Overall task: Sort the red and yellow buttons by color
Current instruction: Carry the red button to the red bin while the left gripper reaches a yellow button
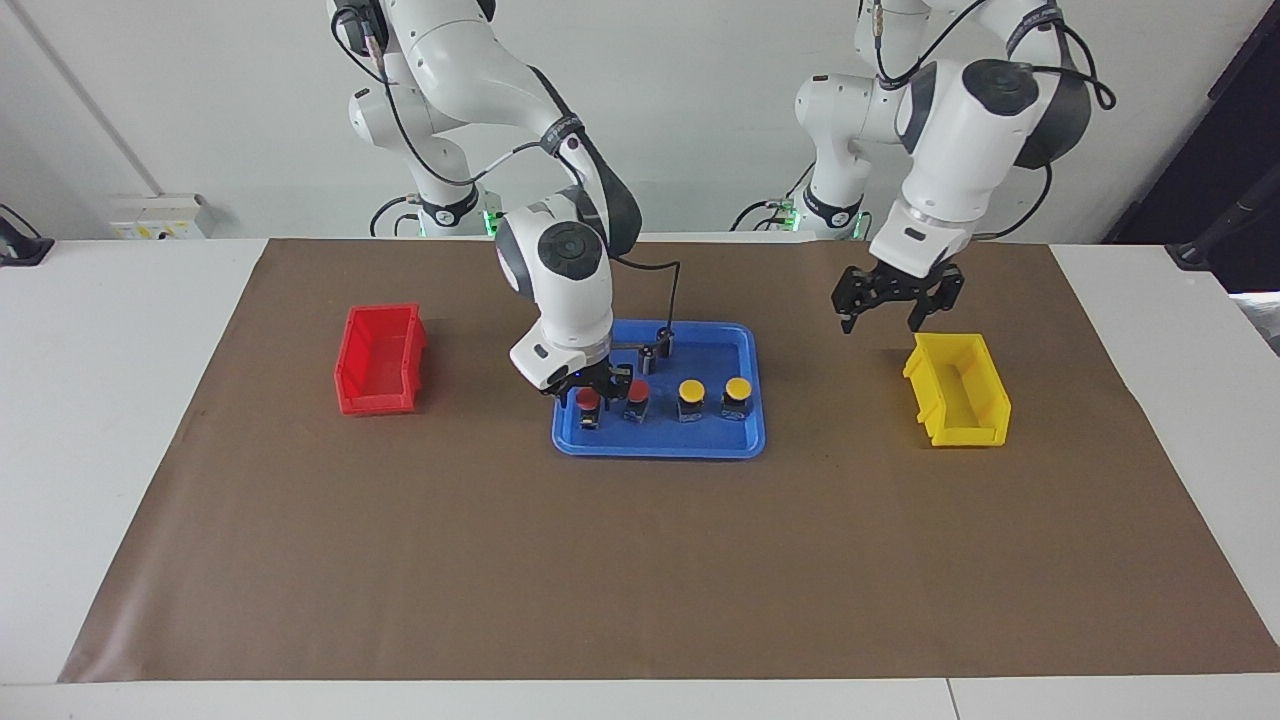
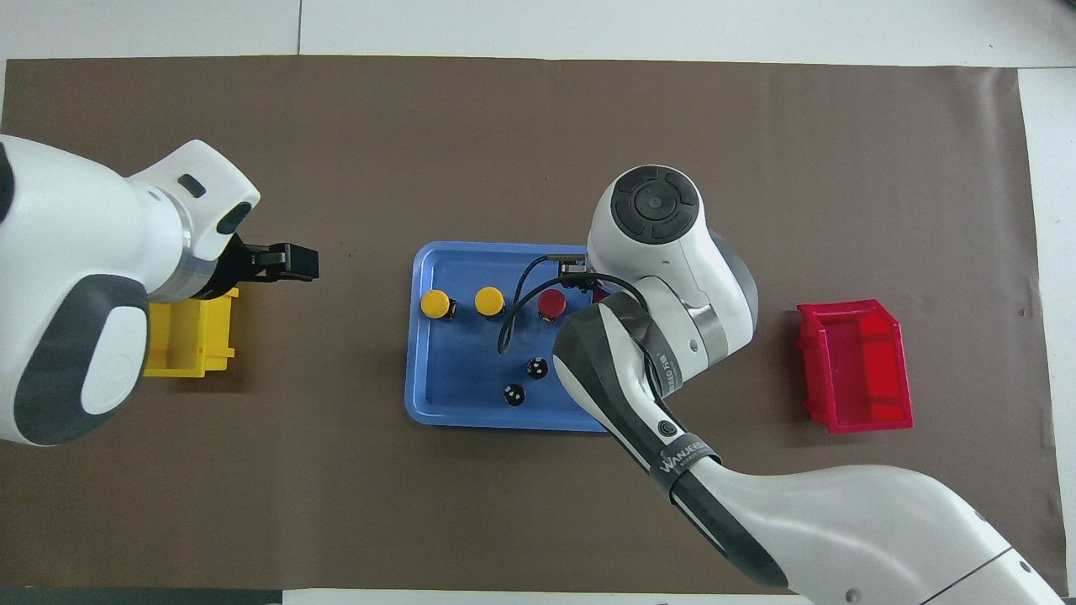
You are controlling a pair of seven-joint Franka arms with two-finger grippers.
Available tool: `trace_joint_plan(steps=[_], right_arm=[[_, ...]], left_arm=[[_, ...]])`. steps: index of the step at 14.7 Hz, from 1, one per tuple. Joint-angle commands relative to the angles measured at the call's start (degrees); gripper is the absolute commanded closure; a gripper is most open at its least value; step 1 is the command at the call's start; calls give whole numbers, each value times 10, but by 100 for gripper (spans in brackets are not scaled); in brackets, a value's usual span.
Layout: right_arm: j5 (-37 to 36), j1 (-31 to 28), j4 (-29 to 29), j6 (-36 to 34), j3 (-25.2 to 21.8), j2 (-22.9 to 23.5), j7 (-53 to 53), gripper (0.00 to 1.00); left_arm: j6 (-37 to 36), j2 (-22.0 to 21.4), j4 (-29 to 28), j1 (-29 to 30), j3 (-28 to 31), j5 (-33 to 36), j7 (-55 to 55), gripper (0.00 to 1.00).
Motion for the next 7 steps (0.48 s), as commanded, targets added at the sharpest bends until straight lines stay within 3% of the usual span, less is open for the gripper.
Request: trace_joint_plan(steps=[1,6,7], right_arm=[[-2,0,-28,13,2,-20,0,38],[-2,-2,-35,34,2,-21,-10,46],[-2,-2,-35,38,2,-20,-11,52]], left_arm=[[61,42,-14,-48,9,6,-62,0],[127,63,-44,-67,9,6,-83,0],[130,63,-44,-67,9,6,-83,0]])
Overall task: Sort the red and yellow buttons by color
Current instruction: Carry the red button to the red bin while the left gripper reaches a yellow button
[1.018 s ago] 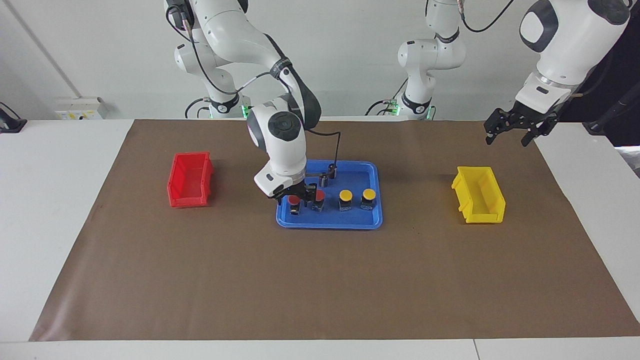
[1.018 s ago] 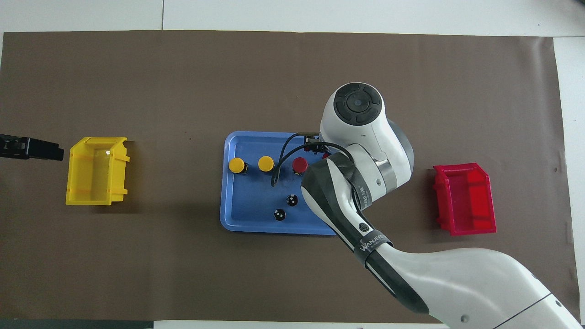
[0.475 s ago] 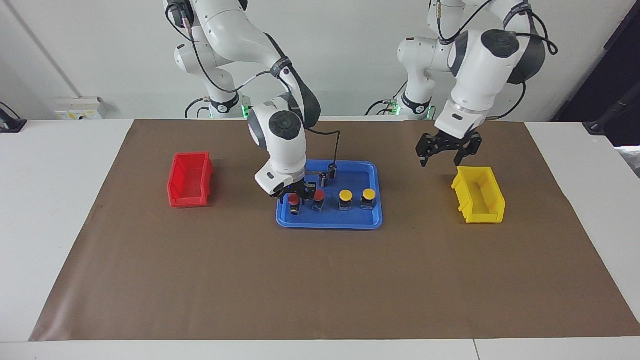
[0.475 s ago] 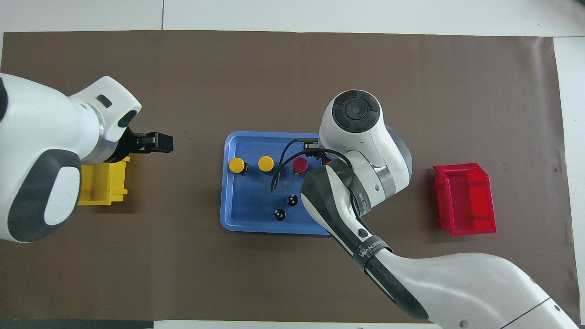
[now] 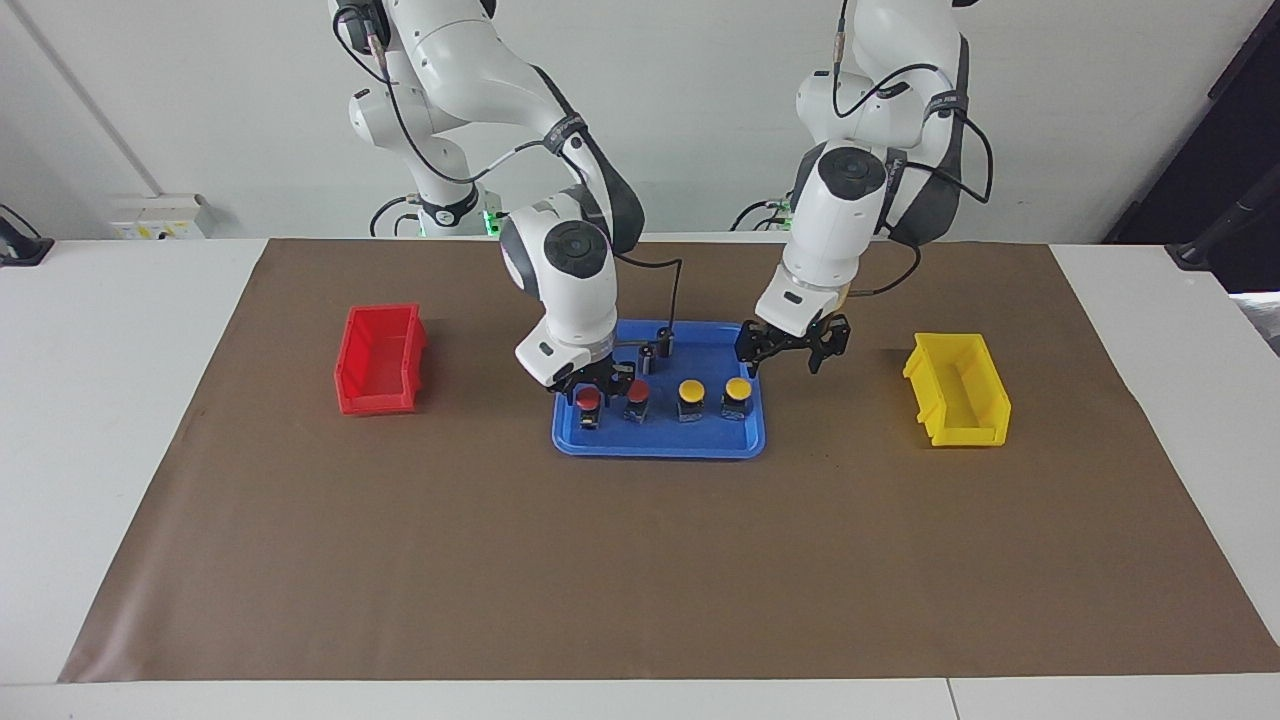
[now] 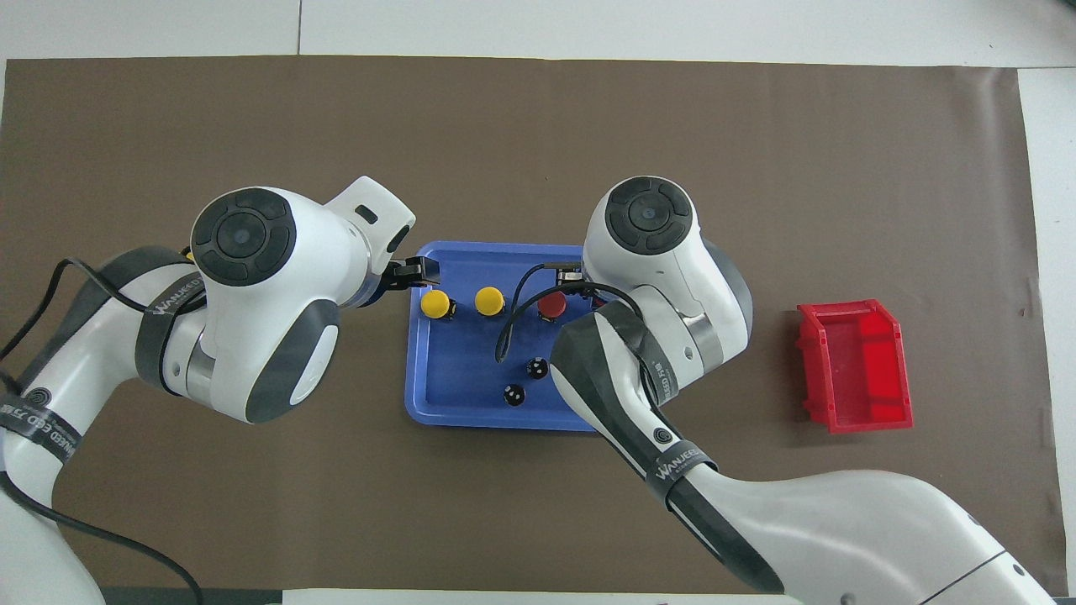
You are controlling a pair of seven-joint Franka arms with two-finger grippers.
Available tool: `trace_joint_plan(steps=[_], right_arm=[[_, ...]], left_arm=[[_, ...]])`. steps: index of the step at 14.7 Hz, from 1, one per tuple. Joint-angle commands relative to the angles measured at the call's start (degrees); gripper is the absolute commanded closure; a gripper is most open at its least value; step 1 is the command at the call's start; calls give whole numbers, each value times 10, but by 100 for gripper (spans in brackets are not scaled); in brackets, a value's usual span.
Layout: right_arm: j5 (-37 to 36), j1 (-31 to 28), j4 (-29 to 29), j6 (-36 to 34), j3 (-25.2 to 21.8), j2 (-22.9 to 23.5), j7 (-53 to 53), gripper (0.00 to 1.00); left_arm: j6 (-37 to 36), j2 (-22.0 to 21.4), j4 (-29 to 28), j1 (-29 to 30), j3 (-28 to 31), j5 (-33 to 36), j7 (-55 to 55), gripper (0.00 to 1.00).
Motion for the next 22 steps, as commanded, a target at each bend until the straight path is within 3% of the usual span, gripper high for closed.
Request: trace_joint_plan(steps=[1,3,4,7,9,11,16,19,22], right_arm=[[-2,-4,-22,19,2,-17,-11,60],[-2,-7,-15,17,2,-16,-12,83],[-2,-10,-13,14,2,-17,-13,89],[-1,-36,0,-24,2,-52,-36,92],[0,-63,-3,-76,1,-109,-97,92],[0,-114,-19,-145,1,-169,-168,92],[22,-224,-224,-126,-5,-357,-362,91],[43,-282,-309,-68,-6,-399,-457,91],[44,-322,-338,-56,-8,-406,-517,91]], left_arm=[[19,-16,-16,-6,8,6,-8,0],[23,-16,-17,-5,8,6,-8,0],[23,-16,-17,-6,8,6,-9,0],[23,-16,-17,-6,8,6,-11,0],[41,-10,-20,-10,7,6,-17,0],[74,27,-19,-31,8,6,-40,0],[103,59,-22,-49,8,6,-63,3],[95,59,-22,-56,8,6,-63,10],[77,59,-21,-56,9,6,-69,14]])
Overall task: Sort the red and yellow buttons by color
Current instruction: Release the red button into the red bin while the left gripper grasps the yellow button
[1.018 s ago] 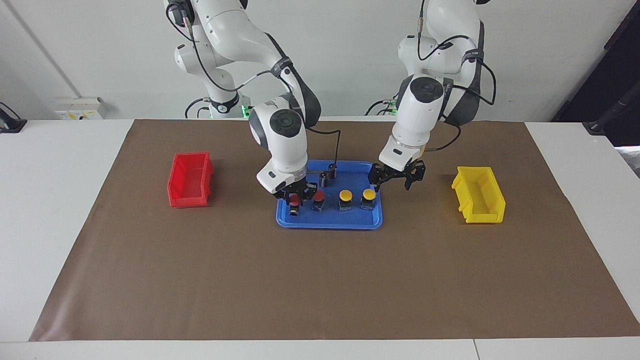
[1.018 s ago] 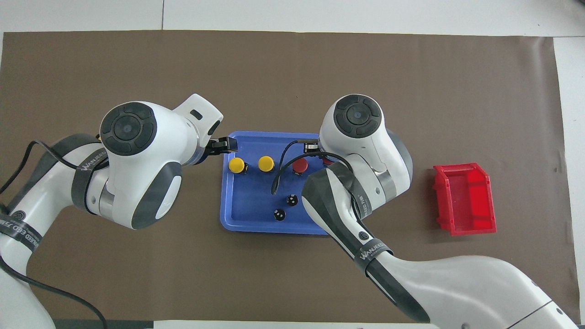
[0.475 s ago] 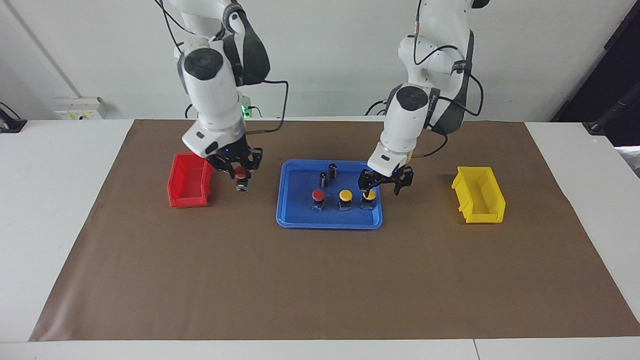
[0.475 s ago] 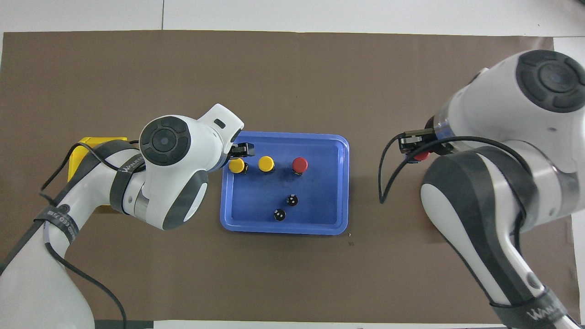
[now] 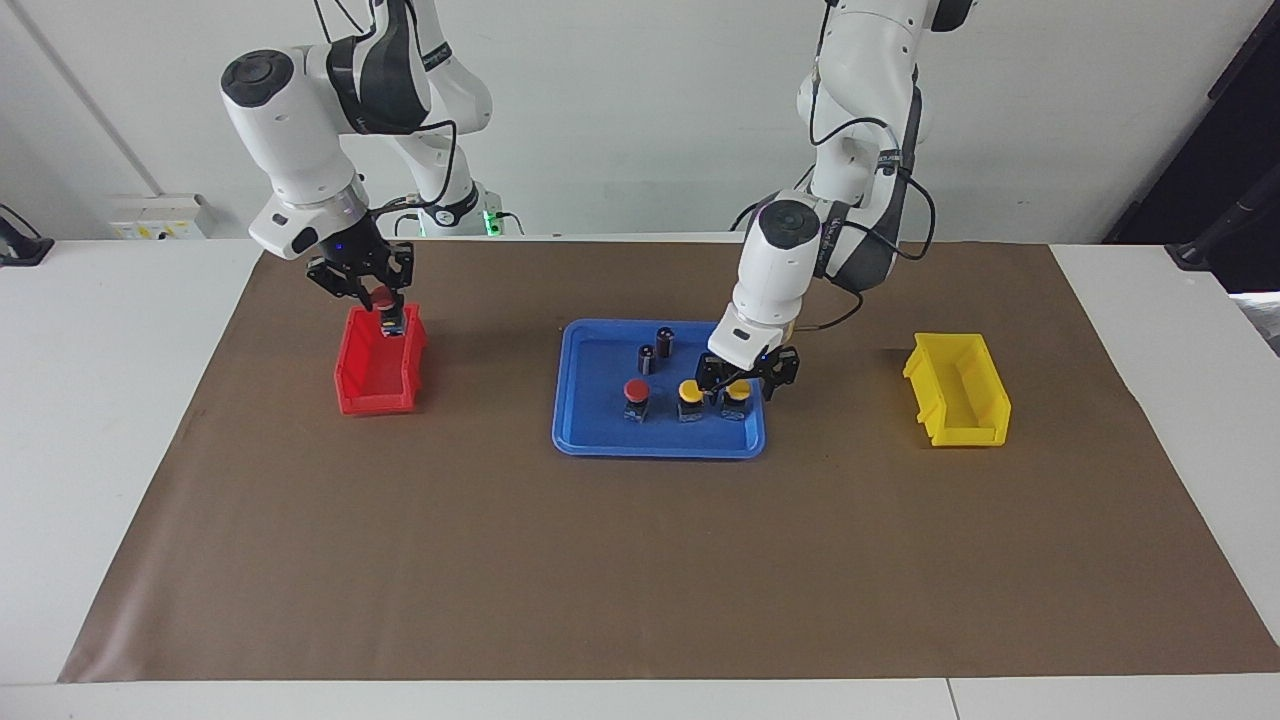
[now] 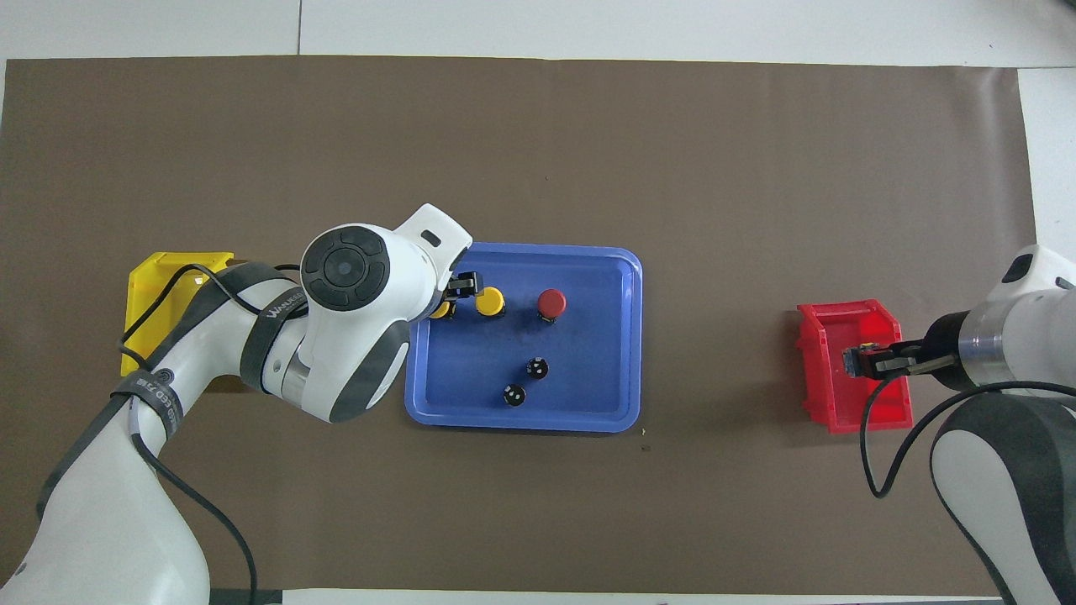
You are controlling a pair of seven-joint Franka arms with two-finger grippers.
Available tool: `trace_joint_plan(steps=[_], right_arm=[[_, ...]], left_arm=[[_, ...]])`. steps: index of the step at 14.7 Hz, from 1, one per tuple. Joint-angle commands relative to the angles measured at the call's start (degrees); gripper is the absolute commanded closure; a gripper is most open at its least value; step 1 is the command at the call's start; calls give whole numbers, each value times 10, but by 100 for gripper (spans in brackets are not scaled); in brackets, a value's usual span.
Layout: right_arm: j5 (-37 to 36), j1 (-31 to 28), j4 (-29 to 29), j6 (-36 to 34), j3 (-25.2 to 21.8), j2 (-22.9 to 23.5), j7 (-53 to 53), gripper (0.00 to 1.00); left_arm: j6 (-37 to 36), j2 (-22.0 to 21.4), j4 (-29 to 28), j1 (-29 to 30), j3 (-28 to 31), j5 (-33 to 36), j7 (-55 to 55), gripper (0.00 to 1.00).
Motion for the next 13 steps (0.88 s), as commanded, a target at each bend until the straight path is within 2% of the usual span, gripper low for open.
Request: trace_joint_plan(steps=[1,5,7,11,13], right_arm=[[16,-47,-29,19,6,-15,-69,91],[47,-62,-70,66,6,-3,-78,91],[59,-62,-74,76,5,12,-81,91],[59,-62,-78,94,5,32,-84,91],[59,-61,-88,112,5,38,-80,91]], left_arm=[[-22,-9,-4,-10,8,6,-23,16],[-46,-16,2,-11,9,6,-26,28],[-43,-15,2,-10,8,6,-28,47],[-45,-15,5,-10,8,5,-53,97],[-94,-19,45,-3,9,5,-59,98]])
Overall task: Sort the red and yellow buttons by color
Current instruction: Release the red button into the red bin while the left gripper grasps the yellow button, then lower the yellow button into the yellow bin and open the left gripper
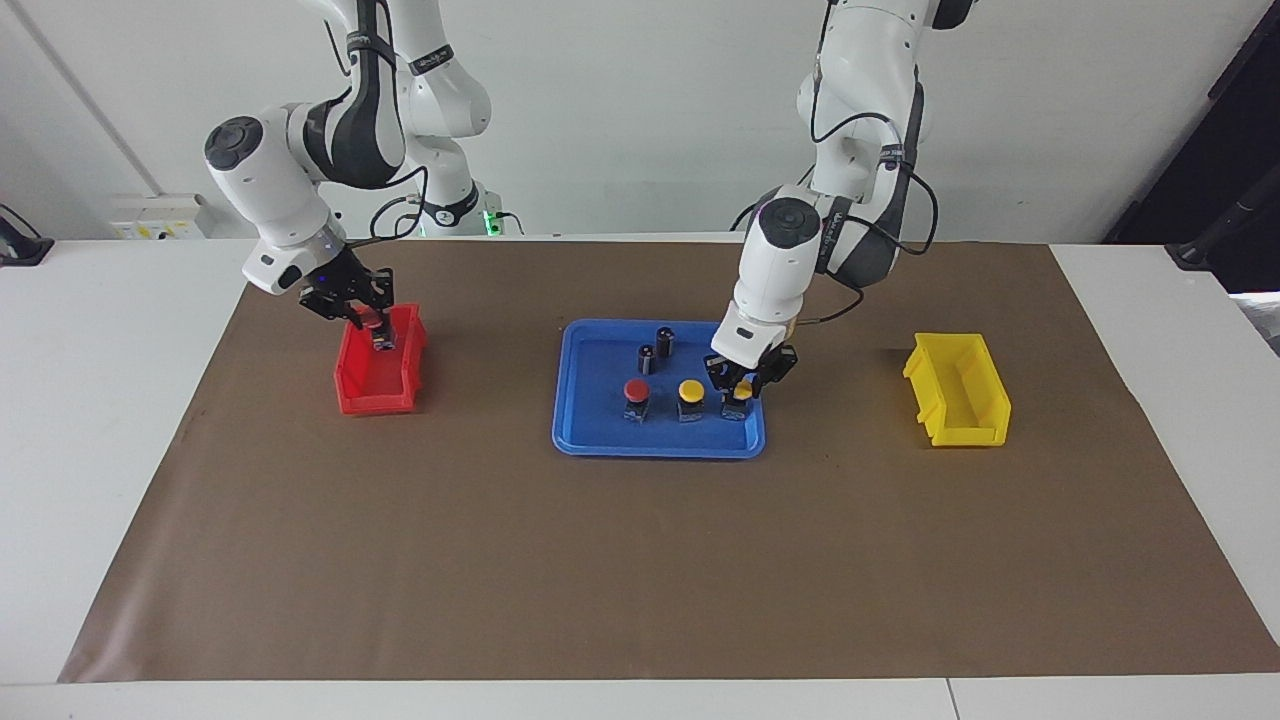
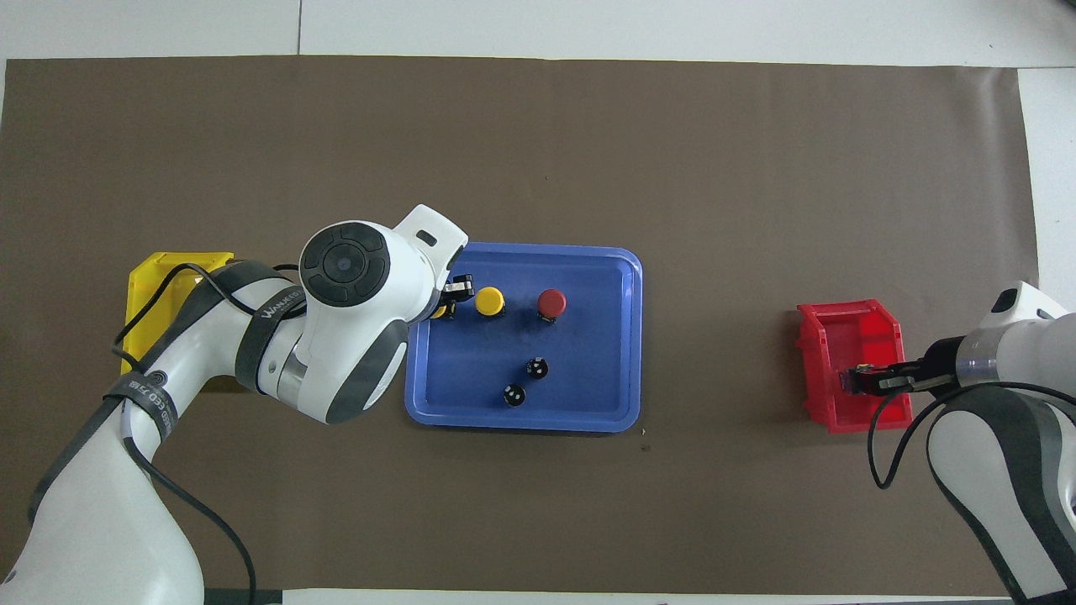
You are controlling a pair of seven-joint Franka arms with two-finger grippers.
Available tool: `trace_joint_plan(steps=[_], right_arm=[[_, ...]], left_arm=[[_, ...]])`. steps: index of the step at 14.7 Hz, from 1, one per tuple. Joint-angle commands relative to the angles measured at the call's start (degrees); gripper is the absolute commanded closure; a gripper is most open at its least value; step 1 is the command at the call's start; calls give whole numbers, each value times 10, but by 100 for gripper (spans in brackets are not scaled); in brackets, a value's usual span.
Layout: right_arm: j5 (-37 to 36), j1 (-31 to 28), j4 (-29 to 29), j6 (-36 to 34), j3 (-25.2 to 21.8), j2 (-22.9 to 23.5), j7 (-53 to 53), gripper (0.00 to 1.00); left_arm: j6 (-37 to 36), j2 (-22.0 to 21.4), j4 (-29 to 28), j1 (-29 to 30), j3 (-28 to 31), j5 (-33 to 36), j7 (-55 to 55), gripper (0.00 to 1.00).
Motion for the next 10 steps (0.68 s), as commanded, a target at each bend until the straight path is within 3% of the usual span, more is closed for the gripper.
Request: trace_joint_plan(steps=[1,4,7,10], right_arm=[[17,-6,-17,25,4,10,-5,91],[17,0,-25,35,4,14,15,91],[15,2,-37,65,4,25,16,91],[8,2,-43,75,5,26,16,91]], left_arm=[[-105,-21,66,0,10,5,-10,98],[-220,-51,113,36,15,6,44,98],[-229,-93,98,138,16,9,154,98],[-223,-94,96,237,17,11,268,98]])
